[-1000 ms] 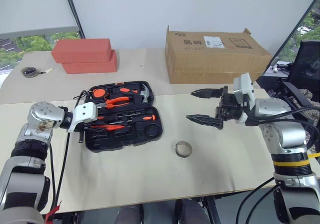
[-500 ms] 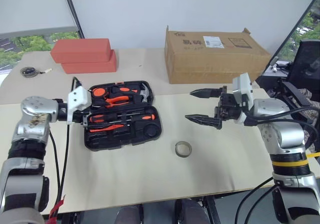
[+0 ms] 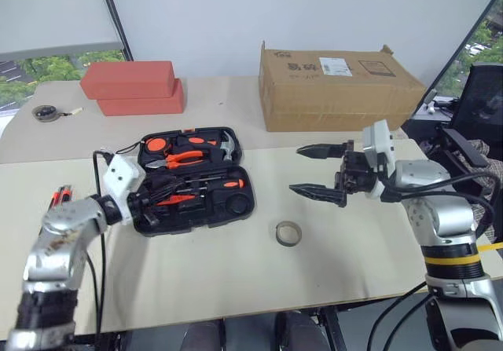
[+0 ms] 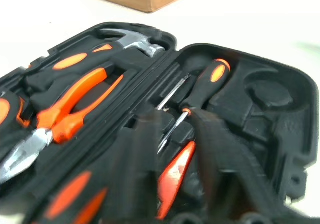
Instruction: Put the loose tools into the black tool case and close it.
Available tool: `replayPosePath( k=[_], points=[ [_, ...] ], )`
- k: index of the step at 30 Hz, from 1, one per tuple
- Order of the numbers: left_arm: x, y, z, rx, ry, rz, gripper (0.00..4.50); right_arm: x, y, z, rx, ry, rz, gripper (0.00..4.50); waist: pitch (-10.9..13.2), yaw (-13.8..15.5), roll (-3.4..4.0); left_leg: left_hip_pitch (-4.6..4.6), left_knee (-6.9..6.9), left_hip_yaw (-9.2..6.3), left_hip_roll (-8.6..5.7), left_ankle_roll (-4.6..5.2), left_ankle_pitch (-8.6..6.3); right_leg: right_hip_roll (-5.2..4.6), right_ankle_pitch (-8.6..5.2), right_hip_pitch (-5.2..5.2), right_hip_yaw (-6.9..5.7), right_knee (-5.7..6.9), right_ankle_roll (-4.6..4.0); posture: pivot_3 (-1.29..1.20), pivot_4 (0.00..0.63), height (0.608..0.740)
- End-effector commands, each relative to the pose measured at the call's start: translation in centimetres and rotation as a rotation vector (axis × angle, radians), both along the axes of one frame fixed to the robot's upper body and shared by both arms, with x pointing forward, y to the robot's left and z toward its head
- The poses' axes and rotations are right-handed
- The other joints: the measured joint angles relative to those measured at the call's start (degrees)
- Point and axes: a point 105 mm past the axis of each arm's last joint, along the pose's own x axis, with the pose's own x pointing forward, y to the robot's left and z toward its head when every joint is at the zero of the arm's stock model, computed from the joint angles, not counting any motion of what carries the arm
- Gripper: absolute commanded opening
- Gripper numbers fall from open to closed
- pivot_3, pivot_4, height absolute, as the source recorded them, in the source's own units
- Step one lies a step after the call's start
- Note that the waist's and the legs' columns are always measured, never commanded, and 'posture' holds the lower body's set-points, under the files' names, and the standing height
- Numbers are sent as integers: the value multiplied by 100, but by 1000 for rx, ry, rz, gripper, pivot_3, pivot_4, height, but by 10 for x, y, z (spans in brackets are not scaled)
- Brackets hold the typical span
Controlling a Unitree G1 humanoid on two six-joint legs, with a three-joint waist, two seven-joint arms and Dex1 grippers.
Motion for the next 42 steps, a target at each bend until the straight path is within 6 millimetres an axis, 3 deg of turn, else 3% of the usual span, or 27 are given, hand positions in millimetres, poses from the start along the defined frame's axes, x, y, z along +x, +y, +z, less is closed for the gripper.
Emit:
replayPosePath(
  k=[1, 5, 9, 13, 29, 32, 35, 38, 42],
  points=[
    [2, 13, 5, 16, -71, 176, 55, -2, -6, 12, 19, -58, 8, 4500, 0, 3, 0, 7, -1, 0, 1, -1, 1, 2, 2, 7, -1, 0, -4, 0, 150, 713],
    [6, 16, -3, -42, -75, 327, 55, -1, -7, 10, 14, -56, 12, 4500, 0, 11, 0, 18, -1, -5, 6, -4, 2, 6, -10, 18, -1, -7, 15, 0, 150, 713],
    [3, 4, -10, -81, -32, 328, 55, -1, -7, 9, 12, -53, 17, 4500, 0, 11, -1, 20, 1, -10, 3, -1, 0, 3, -8, 28, 0, -16, 13, 0, 150, 713],
    [4, 11, -20, -63, 27, 389, 55, -1, -8, 8, 9, -51, 19, 4500, 0, 9, -1, 19, -2, -10, 4, -1, 0, 4, 13, 26, -3, -16, -23, 0, 150, 713],
    [12, 22, -60, -47, 210, 479, 55, 2, -8, 8, 8, -65, 6, 4500, -6, 9, 9, 29, -3, -19, 4, -2, 0, 3, 10, 30, -1, -17, -19, 0, 150, 713],
    [14, 20, -48, -64, 143, 471, 55, 3, -8, 9, 10, -66, 8, 4500, -11, 9, 18, 30, -3, -19, 4, -2, 0, 3, 9, 31, -1, -17, -18, 0, 150, 713],
    [14, 27, -11, -106, -55, 497, 55, 3, -6, 12, 19, -68, 19, 4500, -10, 7, 16, 27, -3, -20, 6, -2, 0, 3, 9, 27, -1, -17, -18, 0, 150, 713],
    [9, 58, 16, -118, -191, 664, 55, 4, -3, 12, 24, -67, 37, 4500, -7, 0, 12, 18, -3, -25, 7, -2, 0, 3, 14, 19, -1, -22, -24, 0, 150, 713],
    [-11, 112, 29, -95, -228, 940, 1248, 6, 3, 13, 38, -63, 68, 4500, -7, -9, 12, 19, -10, -26, 10, -1, -1, 4, 18, 17, -3, -23, -30, 0, 150, 713]
  ],
)
